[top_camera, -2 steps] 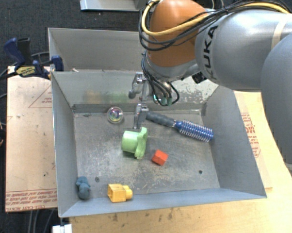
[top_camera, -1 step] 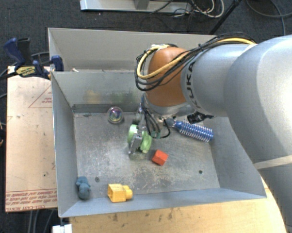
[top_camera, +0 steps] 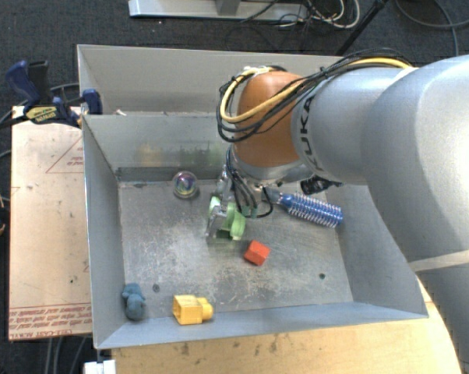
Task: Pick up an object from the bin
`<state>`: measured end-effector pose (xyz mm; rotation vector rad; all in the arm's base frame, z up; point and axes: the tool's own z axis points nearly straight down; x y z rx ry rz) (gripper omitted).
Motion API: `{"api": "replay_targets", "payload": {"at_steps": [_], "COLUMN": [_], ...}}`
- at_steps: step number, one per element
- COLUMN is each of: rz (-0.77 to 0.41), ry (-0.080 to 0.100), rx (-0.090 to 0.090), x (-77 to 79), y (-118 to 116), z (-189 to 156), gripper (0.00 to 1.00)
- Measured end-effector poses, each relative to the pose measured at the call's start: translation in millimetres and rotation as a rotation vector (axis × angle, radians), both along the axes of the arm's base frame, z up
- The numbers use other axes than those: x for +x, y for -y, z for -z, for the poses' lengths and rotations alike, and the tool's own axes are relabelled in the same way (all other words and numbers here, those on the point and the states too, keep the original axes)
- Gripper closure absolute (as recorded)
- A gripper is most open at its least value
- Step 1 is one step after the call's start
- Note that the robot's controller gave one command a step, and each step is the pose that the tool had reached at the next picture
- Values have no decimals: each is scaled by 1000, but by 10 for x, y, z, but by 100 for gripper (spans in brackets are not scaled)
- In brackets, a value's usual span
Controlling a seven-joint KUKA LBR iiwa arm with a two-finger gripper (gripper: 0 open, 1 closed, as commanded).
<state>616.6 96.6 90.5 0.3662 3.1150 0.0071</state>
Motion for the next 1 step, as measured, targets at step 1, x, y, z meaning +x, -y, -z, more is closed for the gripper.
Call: {"api": "replay_targets", "payload": {"at_steps": [1], "rz": [-255], "ry": [6], "rx": [-3], "x": [35], "y": [-236], "z": [-1510], "gripper": [100]}}
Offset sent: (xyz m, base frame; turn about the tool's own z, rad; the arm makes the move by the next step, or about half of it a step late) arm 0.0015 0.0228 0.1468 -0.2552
